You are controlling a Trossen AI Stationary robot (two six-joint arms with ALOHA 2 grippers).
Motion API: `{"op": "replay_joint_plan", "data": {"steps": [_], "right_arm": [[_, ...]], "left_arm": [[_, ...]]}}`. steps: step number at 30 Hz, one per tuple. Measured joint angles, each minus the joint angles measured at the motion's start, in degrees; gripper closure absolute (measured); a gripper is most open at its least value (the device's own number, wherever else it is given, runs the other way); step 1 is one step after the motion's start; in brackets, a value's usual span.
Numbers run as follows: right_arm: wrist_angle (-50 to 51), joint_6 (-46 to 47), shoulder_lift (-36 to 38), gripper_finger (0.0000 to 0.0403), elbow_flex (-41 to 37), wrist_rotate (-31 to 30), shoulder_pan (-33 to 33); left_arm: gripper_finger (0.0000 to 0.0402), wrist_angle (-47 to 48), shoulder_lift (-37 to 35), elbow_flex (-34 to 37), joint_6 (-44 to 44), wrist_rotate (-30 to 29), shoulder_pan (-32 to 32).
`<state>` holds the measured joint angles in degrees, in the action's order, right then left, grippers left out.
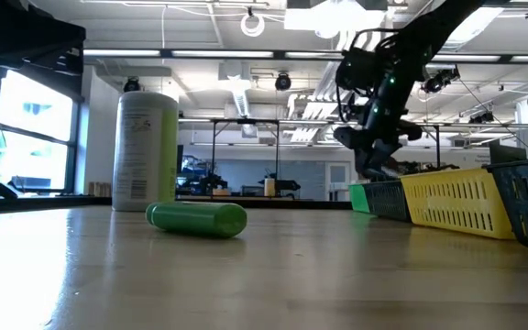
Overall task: Pick & Place Travel size toiletries
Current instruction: Put the blue shave cream into the green basket, then put the green shampoo into the top black basket
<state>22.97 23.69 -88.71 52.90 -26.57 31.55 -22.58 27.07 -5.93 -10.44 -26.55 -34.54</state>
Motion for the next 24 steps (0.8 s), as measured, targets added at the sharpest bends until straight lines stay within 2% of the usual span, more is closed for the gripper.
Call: {"op": "replay_joint_plan", "data": {"steps": [6,9,14,21,24], "right_arm": [[0.3,0.5,0.1,0.0162,0.0,-0.6,0.0],[0.3,0.5,1.5,0.0147,0.0,-0.6,-0.3],[0.3,0.0,6.3,0.0165,0.0,0.2,-2.5],[-3.1,0.4,14.7,0.0216,0.0,9.1,-9.8],[-6.1,0.1,16.6,0.0236,0.0,10.5,-14.4]], "left_arm": [[0.0394,0.0,0.0,0.0,0.0,0.0,0.0],[0.0394,0.0,0.0,0.0,0.0,0.0,0.0],[0.0394,0.0,0.0,0.0,0.0,-0.3,0.0],[0.0394,0.0,0.0,0.0,-0.3,-0.2,0.0],[0.0394,0.0,0.0,0.0,-0.3,-0.2,0.0]]}}
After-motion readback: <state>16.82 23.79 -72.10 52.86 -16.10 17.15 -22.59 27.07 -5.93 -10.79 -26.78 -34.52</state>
